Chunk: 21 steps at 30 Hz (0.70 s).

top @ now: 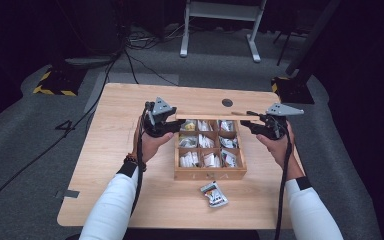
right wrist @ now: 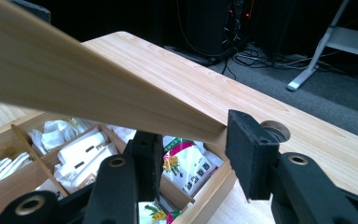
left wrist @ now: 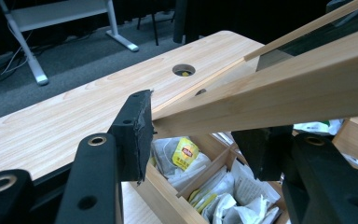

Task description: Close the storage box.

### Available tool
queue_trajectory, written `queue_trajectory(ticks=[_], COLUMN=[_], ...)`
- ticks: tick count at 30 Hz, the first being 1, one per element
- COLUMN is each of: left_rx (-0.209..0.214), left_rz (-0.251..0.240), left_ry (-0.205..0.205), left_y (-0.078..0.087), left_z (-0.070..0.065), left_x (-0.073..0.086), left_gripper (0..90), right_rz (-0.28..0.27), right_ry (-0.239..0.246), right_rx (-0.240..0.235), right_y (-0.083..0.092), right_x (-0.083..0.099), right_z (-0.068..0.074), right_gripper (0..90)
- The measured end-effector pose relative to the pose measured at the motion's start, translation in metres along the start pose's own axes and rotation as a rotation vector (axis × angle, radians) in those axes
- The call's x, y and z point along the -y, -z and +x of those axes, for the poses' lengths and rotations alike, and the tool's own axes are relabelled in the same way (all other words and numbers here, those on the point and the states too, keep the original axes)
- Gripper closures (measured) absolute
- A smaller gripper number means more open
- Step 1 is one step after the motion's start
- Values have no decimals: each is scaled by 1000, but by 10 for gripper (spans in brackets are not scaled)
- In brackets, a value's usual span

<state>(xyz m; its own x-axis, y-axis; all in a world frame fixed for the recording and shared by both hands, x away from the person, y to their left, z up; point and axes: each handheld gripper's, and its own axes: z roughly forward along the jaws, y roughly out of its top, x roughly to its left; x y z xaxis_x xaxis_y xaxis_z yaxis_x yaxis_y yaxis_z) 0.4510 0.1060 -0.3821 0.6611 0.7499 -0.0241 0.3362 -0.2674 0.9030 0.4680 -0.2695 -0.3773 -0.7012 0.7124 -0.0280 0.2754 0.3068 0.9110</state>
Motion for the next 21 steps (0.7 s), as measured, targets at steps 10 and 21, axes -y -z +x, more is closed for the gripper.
queue_trajectory(ticks=[10,21], left_rx=[9,28], left_rz=[11,47], left_ry=[-21,-42], left_y=[6,9], left_z=[-7,-11], left_x=[6,18], left_gripper=[478,473], right_rz=[11,35], right_ry=[30,53], right_rx=[2,2], right_y=[7,12], right_x=[4,16], right_z=[8,16], right_gripper=[569,571])
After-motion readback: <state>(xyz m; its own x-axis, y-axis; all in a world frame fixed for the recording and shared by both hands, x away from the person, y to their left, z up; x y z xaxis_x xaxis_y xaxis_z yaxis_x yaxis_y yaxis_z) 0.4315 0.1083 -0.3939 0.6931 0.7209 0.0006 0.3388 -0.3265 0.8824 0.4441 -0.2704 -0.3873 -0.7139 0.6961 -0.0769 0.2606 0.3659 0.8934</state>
